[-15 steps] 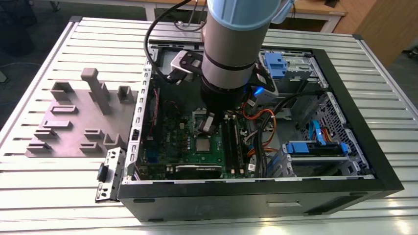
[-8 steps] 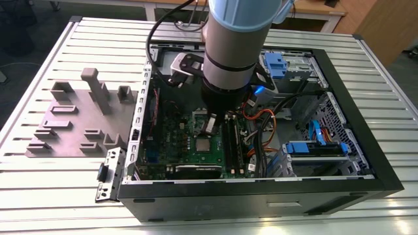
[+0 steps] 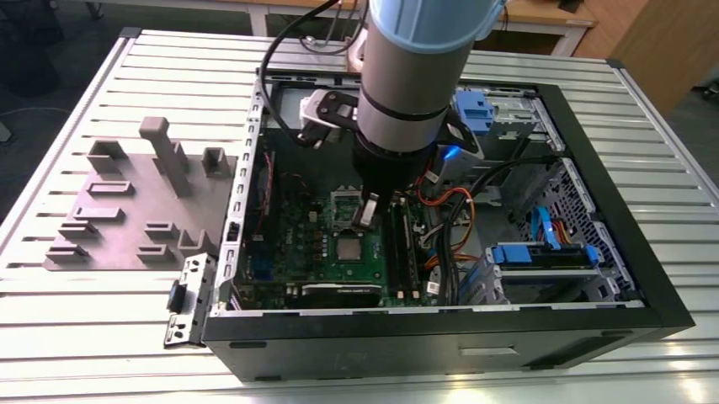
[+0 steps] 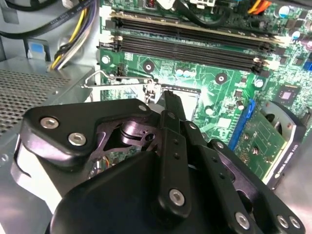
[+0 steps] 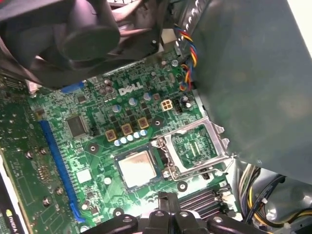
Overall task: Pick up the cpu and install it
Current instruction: 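Close the cpu cover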
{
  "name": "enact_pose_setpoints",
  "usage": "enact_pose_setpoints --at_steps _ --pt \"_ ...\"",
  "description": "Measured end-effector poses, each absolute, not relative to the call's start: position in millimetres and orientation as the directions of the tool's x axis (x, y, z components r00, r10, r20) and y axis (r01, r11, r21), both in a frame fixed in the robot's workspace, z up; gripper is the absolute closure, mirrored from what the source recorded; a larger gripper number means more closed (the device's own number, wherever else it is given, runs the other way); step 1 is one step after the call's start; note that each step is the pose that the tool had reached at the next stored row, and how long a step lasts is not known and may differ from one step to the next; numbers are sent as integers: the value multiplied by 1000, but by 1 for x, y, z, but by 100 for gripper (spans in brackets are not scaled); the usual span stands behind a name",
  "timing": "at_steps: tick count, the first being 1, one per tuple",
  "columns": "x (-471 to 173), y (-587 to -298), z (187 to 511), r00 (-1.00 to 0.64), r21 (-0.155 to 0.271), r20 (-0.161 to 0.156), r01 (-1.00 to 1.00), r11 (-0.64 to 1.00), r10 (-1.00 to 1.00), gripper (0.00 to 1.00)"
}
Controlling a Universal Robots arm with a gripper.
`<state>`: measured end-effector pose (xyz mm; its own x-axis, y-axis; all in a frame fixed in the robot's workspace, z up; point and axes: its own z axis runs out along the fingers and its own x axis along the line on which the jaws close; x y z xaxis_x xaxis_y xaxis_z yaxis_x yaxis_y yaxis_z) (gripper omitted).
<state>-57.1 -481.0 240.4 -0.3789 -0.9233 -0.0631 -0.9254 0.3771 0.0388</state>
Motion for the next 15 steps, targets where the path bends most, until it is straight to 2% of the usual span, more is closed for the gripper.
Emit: enact_pose_setpoints --at_steps 15 --pt "-50 -464 235 -379 39 -63 -925 377 -923 89"
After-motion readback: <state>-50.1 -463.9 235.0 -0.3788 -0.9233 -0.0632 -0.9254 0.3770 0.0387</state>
